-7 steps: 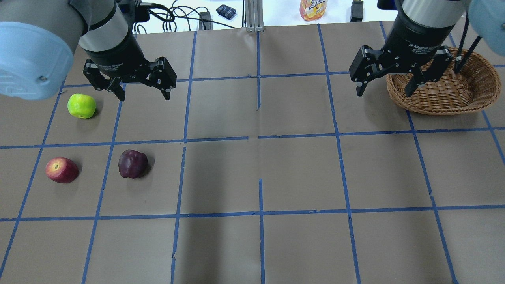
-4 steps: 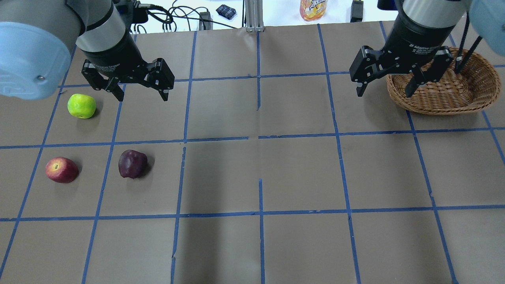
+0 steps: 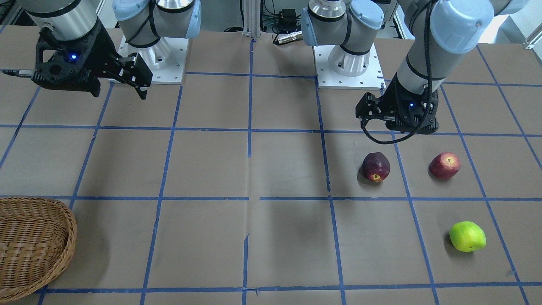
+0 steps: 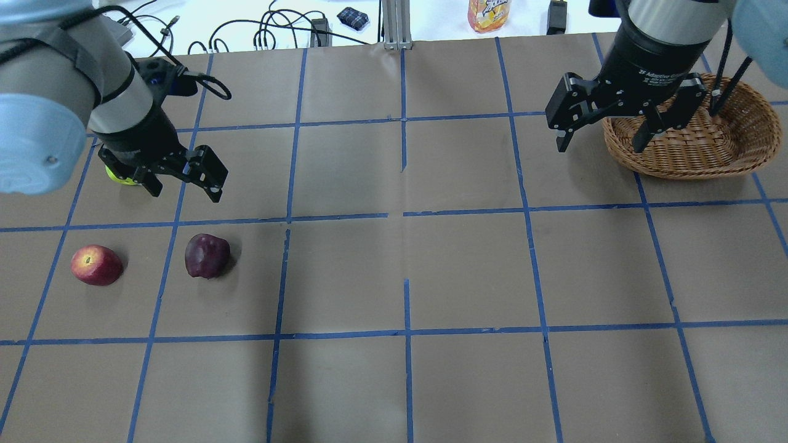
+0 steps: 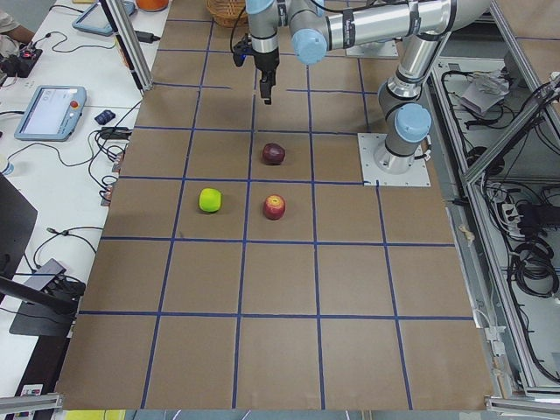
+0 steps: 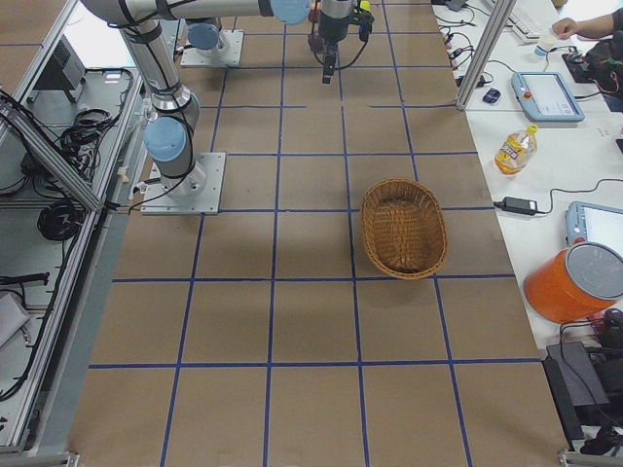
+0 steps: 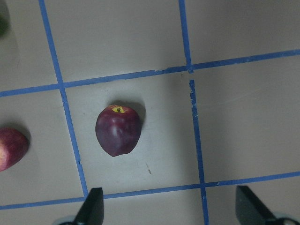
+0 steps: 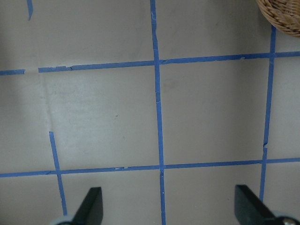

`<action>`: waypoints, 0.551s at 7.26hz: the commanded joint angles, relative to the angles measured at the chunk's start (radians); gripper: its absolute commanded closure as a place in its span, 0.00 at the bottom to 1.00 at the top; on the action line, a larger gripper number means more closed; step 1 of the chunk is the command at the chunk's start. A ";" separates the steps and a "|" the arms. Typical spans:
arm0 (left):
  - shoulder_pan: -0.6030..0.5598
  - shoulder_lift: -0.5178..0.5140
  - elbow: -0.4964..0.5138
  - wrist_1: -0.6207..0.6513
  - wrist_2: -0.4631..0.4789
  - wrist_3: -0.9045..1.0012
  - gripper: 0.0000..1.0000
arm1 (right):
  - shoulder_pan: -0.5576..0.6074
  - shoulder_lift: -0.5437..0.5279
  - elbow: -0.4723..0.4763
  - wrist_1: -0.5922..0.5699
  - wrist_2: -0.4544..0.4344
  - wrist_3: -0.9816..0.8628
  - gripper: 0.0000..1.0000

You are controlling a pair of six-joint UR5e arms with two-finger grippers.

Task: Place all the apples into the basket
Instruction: 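Reach the left gripper down to the dark red apple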

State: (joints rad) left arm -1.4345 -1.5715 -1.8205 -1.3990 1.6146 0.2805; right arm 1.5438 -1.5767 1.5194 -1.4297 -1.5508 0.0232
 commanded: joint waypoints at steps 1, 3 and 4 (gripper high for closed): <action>0.099 -0.040 -0.255 0.311 -0.004 0.105 0.00 | -0.001 0.000 0.005 0.002 0.000 0.000 0.00; 0.192 -0.118 -0.374 0.533 -0.009 0.183 0.00 | 0.001 -0.002 0.005 0.002 0.000 0.000 0.00; 0.192 -0.149 -0.384 0.546 -0.010 0.178 0.00 | 0.001 -0.002 0.005 0.002 0.000 0.000 0.00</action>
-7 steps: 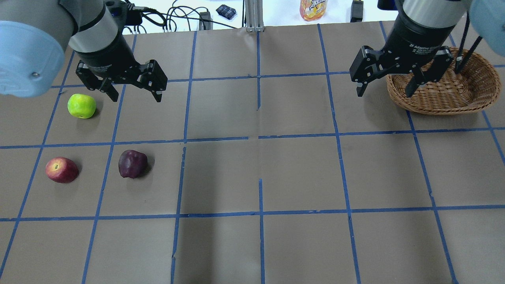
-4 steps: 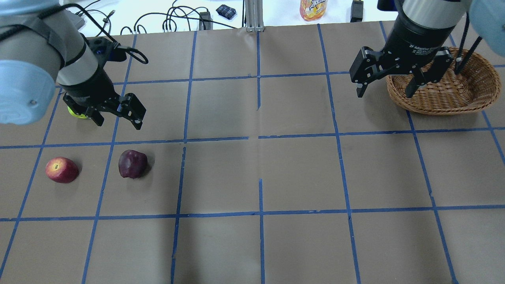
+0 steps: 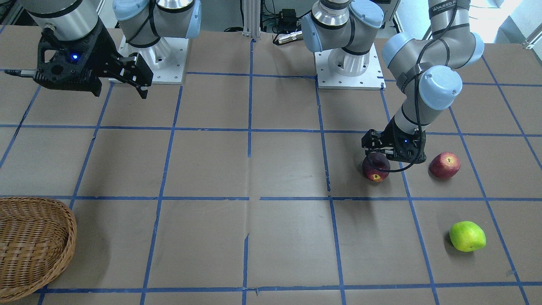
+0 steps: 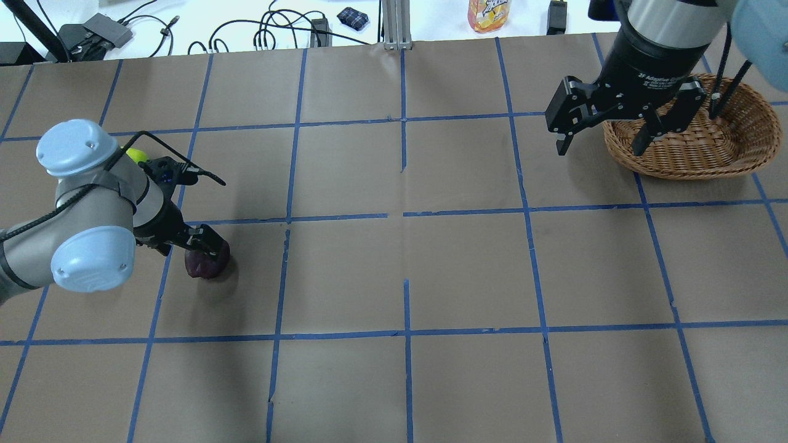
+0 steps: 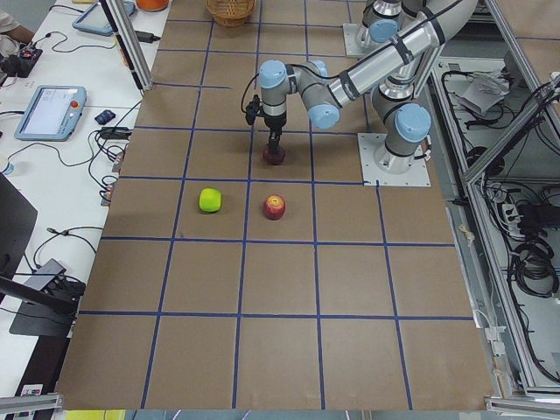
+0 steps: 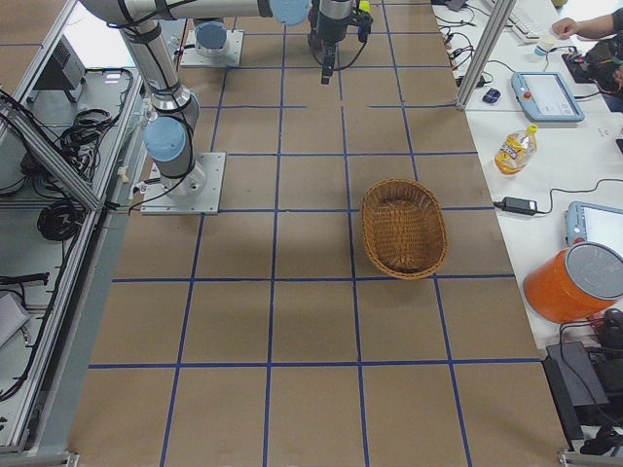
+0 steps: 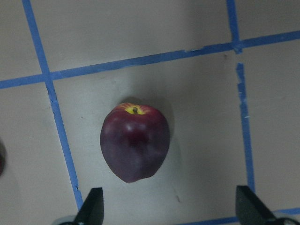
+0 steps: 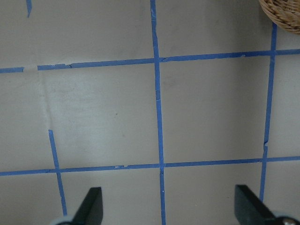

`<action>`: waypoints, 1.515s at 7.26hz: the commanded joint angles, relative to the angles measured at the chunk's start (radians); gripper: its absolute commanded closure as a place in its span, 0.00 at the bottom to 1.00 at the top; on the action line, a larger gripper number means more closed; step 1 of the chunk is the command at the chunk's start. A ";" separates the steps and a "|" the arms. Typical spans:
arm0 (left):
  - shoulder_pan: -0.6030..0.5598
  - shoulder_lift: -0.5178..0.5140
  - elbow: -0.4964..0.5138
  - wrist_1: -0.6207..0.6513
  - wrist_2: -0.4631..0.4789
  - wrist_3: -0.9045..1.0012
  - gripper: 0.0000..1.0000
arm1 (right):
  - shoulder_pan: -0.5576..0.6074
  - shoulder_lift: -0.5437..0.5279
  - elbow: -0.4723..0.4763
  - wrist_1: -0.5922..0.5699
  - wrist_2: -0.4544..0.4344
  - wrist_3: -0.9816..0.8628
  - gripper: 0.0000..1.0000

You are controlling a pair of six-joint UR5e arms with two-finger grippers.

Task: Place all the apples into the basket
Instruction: 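Close the left gripper on the dark red apple and lift it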

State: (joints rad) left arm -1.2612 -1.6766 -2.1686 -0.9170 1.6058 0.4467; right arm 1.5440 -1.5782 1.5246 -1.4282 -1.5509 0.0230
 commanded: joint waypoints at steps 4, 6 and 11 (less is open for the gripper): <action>0.017 -0.106 -0.027 0.160 -0.052 0.009 0.12 | 0.001 0.000 0.000 0.002 0.000 0.000 0.00; 0.003 -0.100 -0.023 0.175 -0.052 -0.020 0.65 | 0.001 0.000 0.000 0.002 0.000 0.000 0.00; -0.350 -0.168 0.159 0.159 -0.131 -0.668 0.67 | 0.001 0.003 0.000 -0.014 0.003 0.000 0.00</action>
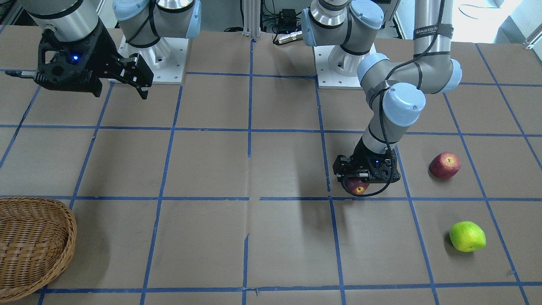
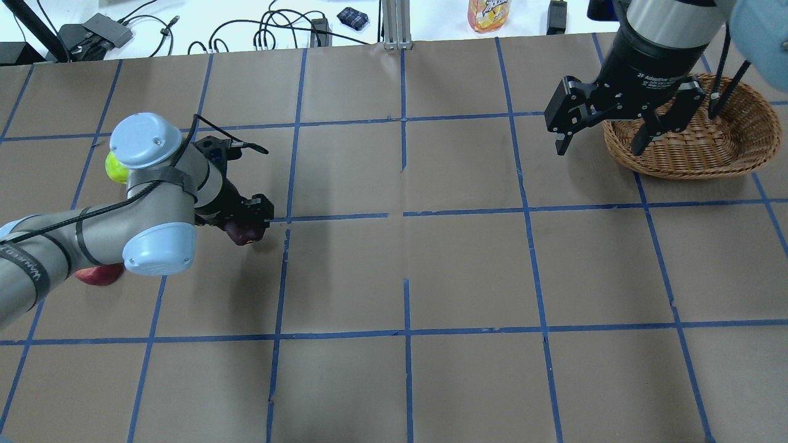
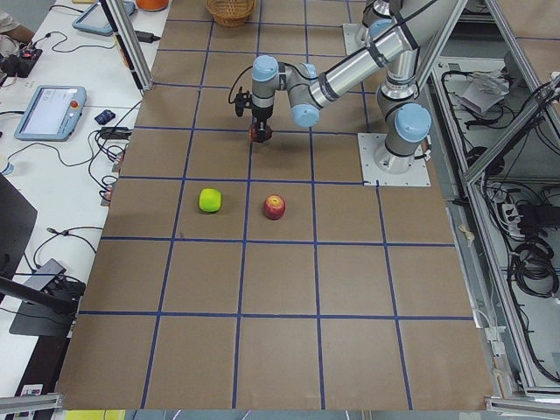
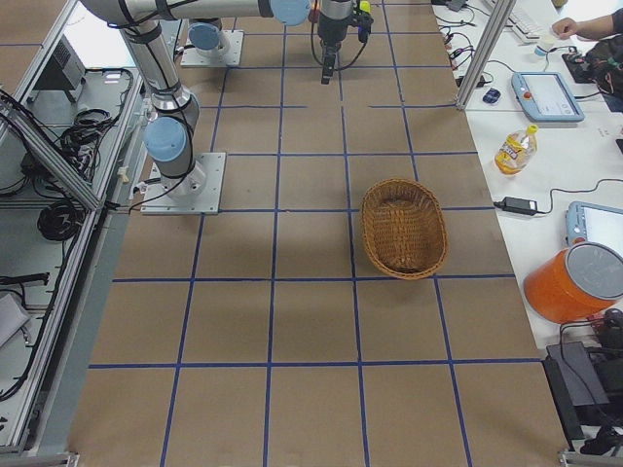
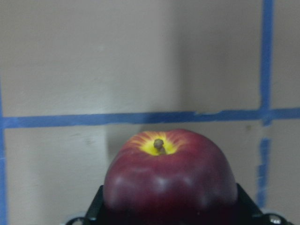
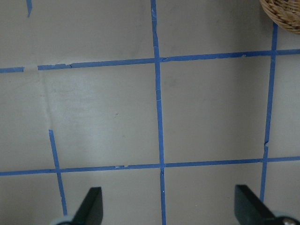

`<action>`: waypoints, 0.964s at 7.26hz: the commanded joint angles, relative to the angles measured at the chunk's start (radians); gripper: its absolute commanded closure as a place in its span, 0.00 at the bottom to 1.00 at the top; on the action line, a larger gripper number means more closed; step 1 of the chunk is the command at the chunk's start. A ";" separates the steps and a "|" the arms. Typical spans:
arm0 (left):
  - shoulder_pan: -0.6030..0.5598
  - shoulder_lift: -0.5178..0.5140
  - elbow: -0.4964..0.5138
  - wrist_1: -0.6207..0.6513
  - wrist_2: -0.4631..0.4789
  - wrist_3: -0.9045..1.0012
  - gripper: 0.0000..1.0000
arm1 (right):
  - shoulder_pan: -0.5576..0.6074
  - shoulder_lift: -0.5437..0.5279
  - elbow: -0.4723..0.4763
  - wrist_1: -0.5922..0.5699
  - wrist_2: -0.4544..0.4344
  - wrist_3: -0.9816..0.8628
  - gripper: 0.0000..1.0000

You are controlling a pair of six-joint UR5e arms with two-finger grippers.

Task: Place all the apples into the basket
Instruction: 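Carry the dark red apple to mid-table and release it while right arm approaches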

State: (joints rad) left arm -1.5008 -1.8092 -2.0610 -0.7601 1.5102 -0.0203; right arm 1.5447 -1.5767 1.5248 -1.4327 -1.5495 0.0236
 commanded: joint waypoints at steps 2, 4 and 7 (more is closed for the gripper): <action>-0.301 -0.134 0.181 0.001 -0.071 -0.512 0.67 | 0.000 0.010 0.000 -0.008 0.002 0.002 0.00; -0.410 -0.200 0.228 0.005 -0.054 -0.612 0.66 | 0.000 0.032 0.011 -0.014 0.003 0.002 0.00; -0.415 -0.236 0.232 0.054 -0.057 -0.610 0.01 | 0.000 0.082 0.052 -0.089 0.008 0.001 0.00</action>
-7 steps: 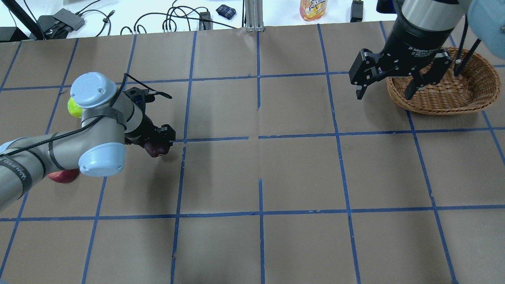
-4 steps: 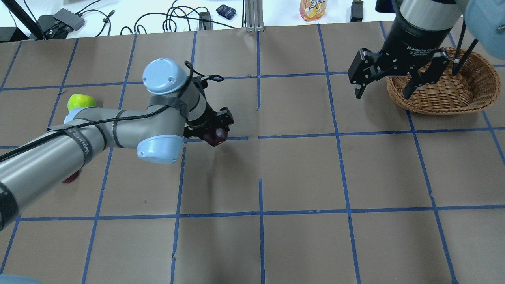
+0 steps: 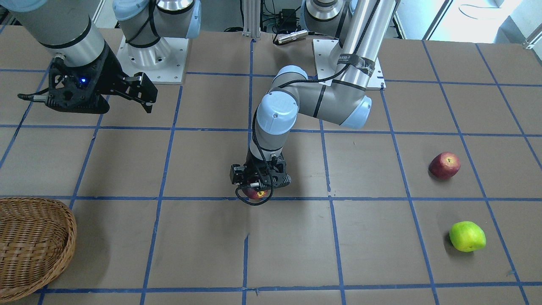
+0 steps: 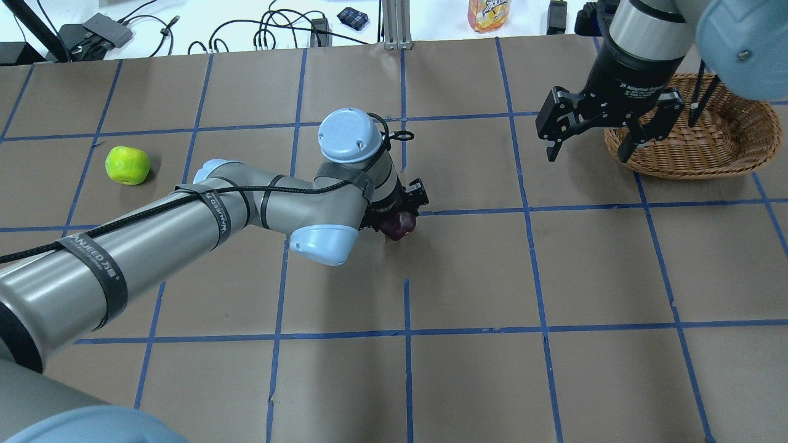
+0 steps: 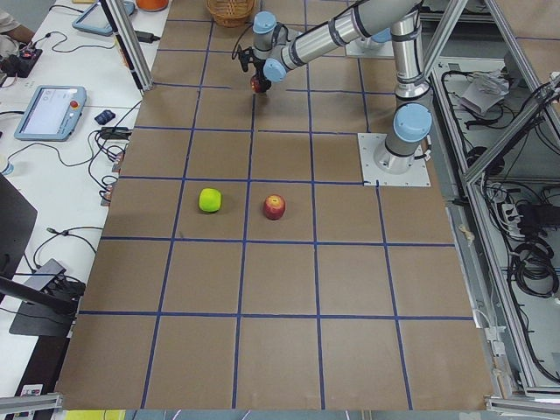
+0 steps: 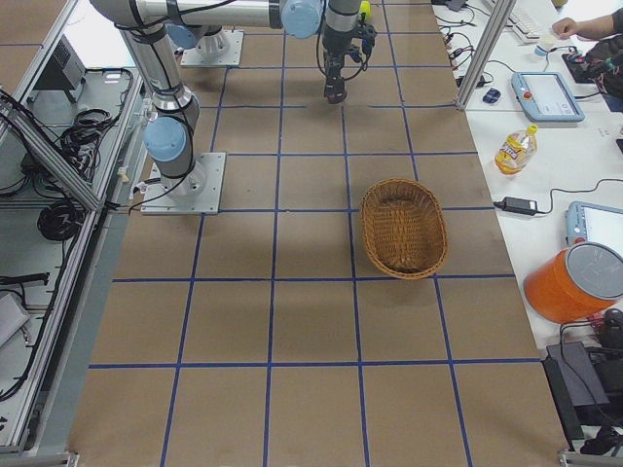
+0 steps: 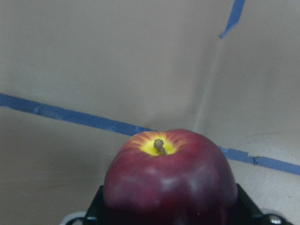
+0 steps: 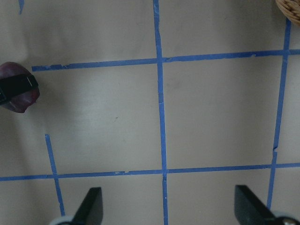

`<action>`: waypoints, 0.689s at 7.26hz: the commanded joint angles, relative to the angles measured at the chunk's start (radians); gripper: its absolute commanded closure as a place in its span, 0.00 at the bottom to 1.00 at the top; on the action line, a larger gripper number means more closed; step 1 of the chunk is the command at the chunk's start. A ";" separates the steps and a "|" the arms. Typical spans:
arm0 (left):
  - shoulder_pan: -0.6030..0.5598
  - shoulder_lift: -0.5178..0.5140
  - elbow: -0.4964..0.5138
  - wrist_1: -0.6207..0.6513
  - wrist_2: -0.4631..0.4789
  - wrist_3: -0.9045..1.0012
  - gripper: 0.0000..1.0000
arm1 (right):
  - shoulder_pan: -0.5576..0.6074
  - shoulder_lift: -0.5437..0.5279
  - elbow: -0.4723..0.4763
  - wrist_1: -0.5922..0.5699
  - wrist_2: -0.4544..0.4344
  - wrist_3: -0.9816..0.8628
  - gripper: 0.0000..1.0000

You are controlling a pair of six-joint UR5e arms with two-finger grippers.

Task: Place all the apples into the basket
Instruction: 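Carry the dark red apple to mid-table and release it while right arm approaches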

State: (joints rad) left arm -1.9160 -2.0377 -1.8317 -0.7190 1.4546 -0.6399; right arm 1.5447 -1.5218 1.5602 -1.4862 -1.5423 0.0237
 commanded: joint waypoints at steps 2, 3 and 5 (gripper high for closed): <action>0.034 0.040 0.060 -0.050 0.000 0.104 0.00 | 0.003 0.074 0.034 -0.124 0.011 -0.013 0.00; 0.081 0.091 0.093 -0.147 0.000 0.170 0.00 | 0.015 0.080 0.037 -0.124 0.013 -0.004 0.00; 0.211 0.213 0.097 -0.386 0.045 0.430 0.00 | 0.102 0.110 0.038 -0.140 0.014 -0.008 0.00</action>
State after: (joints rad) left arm -1.7878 -1.8994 -1.7401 -0.9598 1.4671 -0.3655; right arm 1.5905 -1.4336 1.5970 -1.6124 -1.5295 0.0177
